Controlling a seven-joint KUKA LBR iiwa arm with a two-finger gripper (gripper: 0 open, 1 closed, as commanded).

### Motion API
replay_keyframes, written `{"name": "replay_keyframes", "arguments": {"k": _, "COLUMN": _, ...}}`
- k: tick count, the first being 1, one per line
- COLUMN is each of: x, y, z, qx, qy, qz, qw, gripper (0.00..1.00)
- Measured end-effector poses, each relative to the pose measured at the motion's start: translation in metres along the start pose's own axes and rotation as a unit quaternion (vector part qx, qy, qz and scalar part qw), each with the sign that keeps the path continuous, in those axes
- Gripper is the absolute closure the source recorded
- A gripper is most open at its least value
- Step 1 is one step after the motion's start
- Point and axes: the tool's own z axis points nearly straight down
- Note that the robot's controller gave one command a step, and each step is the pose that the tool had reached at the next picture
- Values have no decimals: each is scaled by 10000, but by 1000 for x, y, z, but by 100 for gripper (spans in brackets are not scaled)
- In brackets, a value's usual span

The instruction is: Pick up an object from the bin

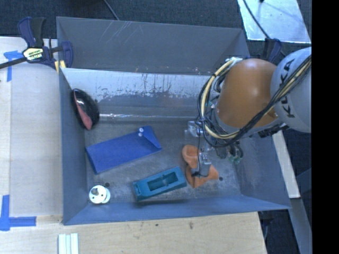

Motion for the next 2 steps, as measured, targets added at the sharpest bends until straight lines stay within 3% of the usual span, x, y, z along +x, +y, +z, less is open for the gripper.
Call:
{"name": "replay_keyframes", "arguments": {"k": 1, "x": 0, "y": -24, "z": 51, "qx": -4, "qy": -11, "qz": 94, "qw": 10000, "gripper": 100}}
{"name": "replay_keyframes", "arguments": {"k": 2, "x": 0, "y": -24, "z": 51, "qx": -4, "qy": -11, "qz": 95, "qw": 10000, "gripper": 100}}
